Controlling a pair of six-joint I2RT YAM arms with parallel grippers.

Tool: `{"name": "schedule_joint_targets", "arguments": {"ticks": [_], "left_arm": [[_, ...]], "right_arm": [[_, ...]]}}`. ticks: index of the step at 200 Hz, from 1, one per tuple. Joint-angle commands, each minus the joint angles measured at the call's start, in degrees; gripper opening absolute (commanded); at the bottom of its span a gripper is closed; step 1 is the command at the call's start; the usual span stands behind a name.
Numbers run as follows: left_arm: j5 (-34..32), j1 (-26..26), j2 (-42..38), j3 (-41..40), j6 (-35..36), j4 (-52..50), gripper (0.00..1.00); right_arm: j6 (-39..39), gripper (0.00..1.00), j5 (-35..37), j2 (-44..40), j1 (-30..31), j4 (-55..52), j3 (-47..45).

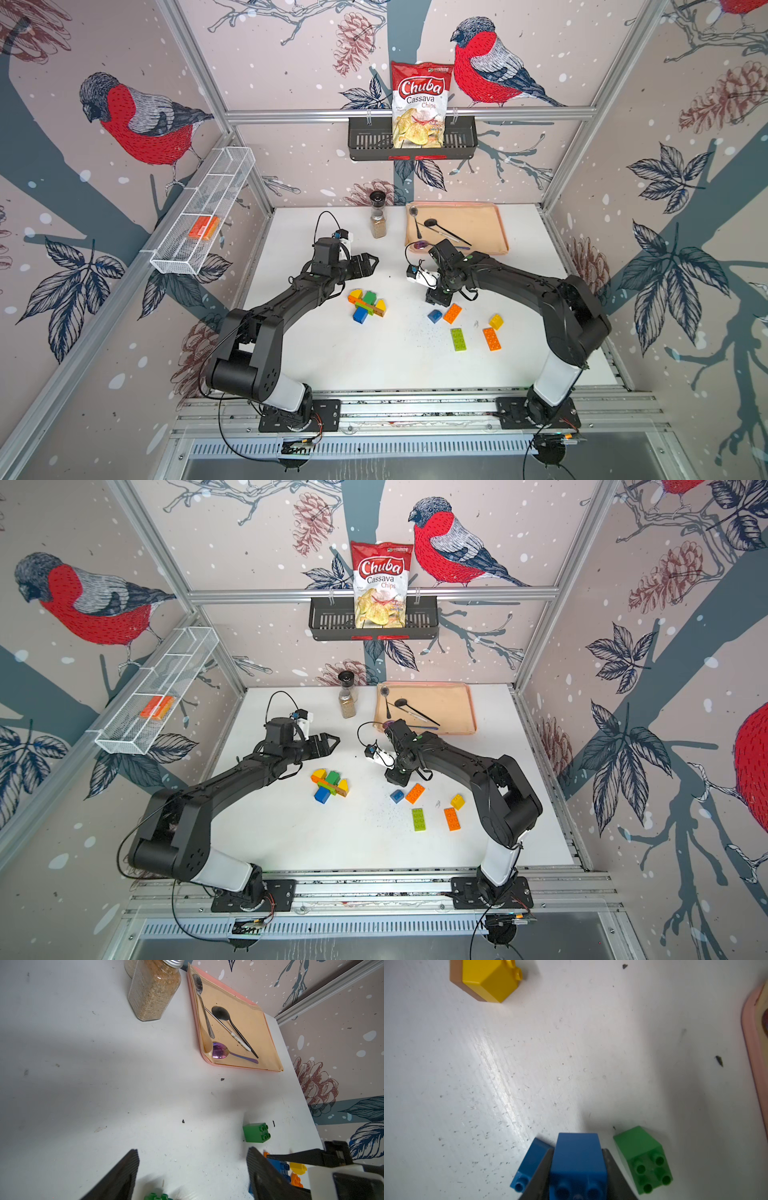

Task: Assemble a fork with lego
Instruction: Place the lego brick at the center of the board.

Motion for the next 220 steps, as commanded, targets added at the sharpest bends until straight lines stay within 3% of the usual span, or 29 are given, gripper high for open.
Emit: {"name": "schedule_joint_targets", "arguments": {"ticks": [1, 68, 95, 120, 140, 148, 149, 150, 151, 154, 195, 220], "left_arm": [[0.2, 0.2, 1.2, 1.0, 0.1, 0.0, 0.81], [0.5, 0.4, 2.6, 2.1, 1.0, -0.8, 0.80], [1.1, 0.8, 3.0, 2.2, 0.9, -0.7, 0.80], [1.9, 1.0, 3.4, 2.7, 1.0, -0.8, 0.80], [2.0, 1.1, 3.5, 2.8, 1.2, -1.1, 0.79], [2.1, 1.1, 3.4, 2.7, 1.3, -1.1, 0.79], [2.1, 1.1, 3.4, 2.7, 1.3, -1.1, 0.79], [2.1, 1.1, 3.4, 2.7, 1.3, -1.1, 0.79], [2.1, 1.1, 3.4, 2.7, 1.3, -1.1, 0.79], [2.1, 1.1, 3.4, 2.7, 1.3, -1.2, 0.79], [3.1, 1.3, 1.9, 2.2, 2.2, -0.2, 0.80], [3.4, 1.4, 0.8, 1.4, 1.8, 1.4, 0.81]], "right_arm": [[-5.3, 0.12, -0.5, 1.9, -0.4, -2.4, 1.1], [-9.2, 0.13, -2.6, 3.3, -0.9, -0.3, -0.7], [-9.0, 0.19, -2.6, 4.5, -1.1, -1.0, 0.0], [-7.4, 0.32, -3.2, 6.0, -1.0, -2.1, 1.6], [-6.2, 0.49, -3.0, 5.9, -1.1, -2.2, 2.3], [-5.7, 0.66, -3.3, 5.3, -1.1, -1.9, 2.4], [-5.6, 0.71, -3.4, 5.1, -1.1, -1.8, 2.4], [-5.6, 0.85, -3.4, 5.1, -1.1, -1.8, 2.4], [-5.6, 0.93, -3.5, 5.0, -1.1, -1.8, 2.4], [-5.4, 0.99, -3.5, 4.6, -1.1, -1.6, 2.3], [-0.5, 1.00, -1.6, 0.2, -0.9, 0.6, 2.2], [5.5, 1.00, -9.5, -3.3, -3.3, 2.0, 1.6]]}}
